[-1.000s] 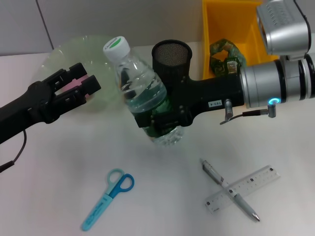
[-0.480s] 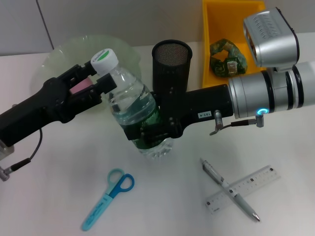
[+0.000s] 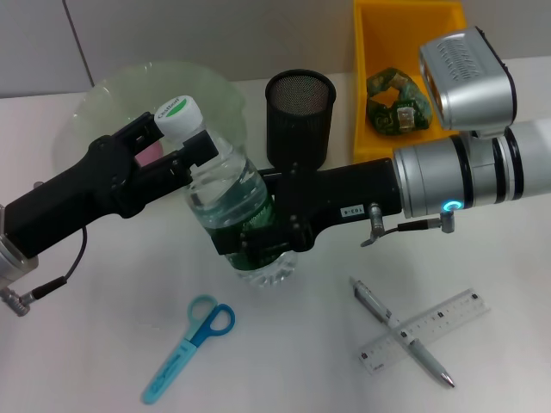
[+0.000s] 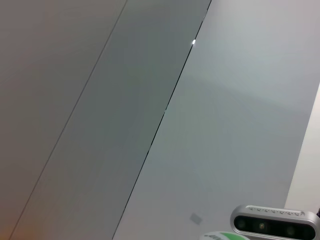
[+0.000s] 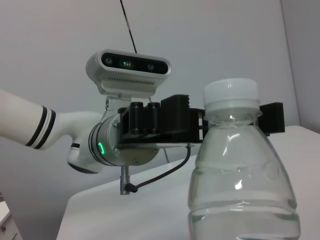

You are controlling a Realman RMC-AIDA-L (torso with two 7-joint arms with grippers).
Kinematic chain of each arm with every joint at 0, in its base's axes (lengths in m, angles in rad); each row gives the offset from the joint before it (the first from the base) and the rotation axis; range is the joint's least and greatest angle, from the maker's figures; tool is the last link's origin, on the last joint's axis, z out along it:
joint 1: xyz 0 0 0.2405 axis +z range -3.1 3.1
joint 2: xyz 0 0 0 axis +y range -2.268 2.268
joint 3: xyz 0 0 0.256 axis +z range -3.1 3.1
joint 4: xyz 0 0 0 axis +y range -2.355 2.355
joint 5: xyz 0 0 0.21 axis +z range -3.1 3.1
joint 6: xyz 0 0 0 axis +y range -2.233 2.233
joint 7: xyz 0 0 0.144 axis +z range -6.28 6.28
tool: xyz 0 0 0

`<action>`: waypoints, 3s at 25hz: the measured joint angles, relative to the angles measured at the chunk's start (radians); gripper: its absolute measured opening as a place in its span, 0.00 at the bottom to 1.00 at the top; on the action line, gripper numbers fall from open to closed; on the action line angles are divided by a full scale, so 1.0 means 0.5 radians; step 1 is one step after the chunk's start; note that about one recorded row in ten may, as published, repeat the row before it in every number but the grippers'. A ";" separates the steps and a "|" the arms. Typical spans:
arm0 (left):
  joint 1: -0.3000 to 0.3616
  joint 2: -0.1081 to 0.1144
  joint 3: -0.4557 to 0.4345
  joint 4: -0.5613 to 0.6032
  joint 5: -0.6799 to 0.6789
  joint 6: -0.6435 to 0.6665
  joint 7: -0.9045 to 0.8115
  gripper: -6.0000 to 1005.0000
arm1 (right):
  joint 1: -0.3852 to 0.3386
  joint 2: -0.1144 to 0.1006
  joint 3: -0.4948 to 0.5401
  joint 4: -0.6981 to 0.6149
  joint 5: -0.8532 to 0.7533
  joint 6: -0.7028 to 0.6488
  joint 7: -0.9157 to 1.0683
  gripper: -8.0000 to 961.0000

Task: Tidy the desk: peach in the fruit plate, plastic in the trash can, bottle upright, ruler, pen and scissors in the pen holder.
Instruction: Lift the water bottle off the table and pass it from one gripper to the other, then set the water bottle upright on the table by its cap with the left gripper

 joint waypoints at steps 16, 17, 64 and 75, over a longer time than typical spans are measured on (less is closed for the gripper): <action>0.000 0.002 -0.001 -0.019 0.009 -0.003 0.078 0.70 | 0.021 0.003 0.000 0.033 0.005 0.029 -0.016 0.77; -0.001 0.002 0.000 -0.021 0.008 -0.004 0.078 0.69 | 0.022 0.003 0.000 0.033 0.005 0.030 -0.016 0.77; -0.013 0.014 0.000 -0.013 0.020 -0.027 0.082 0.45 | 0.047 0.006 -0.083 -0.004 0.004 0.029 -0.008 0.86; 0.006 0.017 -0.001 -0.013 0.006 -0.027 0.080 0.45 | 0.022 0.005 -0.087 -0.048 0.004 0.095 -0.009 0.87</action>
